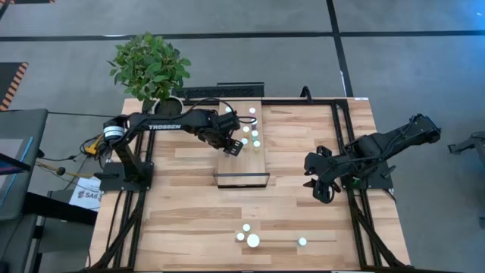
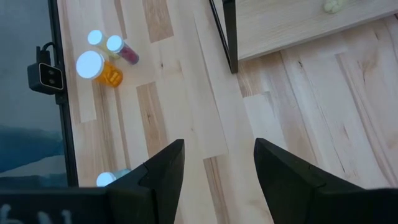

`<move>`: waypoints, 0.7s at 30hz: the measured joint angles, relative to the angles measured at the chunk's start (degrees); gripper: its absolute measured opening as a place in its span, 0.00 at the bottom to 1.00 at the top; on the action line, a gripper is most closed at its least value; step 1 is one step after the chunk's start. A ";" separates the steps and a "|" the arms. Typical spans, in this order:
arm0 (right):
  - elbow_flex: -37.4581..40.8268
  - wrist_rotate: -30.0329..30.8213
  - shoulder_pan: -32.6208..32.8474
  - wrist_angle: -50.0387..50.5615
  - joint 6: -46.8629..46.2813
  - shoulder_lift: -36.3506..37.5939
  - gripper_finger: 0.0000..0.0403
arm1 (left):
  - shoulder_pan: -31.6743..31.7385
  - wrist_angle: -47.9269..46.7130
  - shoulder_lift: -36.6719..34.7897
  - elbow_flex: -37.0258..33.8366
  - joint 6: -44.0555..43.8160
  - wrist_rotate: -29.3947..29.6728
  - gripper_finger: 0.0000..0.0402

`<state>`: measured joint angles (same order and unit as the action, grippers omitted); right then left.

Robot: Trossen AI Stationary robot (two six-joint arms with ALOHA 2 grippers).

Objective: Pick and place medicine bottles onto shelf by color
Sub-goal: Put the right blue pill bottle on the shelf

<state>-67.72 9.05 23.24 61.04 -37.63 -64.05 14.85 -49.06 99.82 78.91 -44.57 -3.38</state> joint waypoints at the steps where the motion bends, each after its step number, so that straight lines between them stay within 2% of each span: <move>1: 0.00 0.00 0.00 0.00 -0.02 0.00 0.54 | 0.00 0.11 -0.07 0.02 0.11 -0.02 0.39; 6: 0.00 0.00 0.00 -0.02 0.00 0.00 0.54 | 0.00 -1.03 -0.62 2.05 0.65 0.98 0.39; 11: 0.00 0.00 -0.02 -0.04 0.02 0.00 0.54 | 0.16 -6.54 -0.62 6.99 1.94 3.99 0.39; 16: 0.00 -0.01 -0.02 -0.04 0.07 0.00 0.54 | -0.61 -11.00 -0.62 14.13 2.15 5.59 0.39; 21: 0.00 0.00 -0.02 0.03 0.15 0.00 0.54 | -5.03 -11.97 -0.62 22.60 3.20 3.39 0.39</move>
<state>-67.72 9.06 23.22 61.06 -37.47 -64.05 9.82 -61.03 99.20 101.52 -41.36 0.02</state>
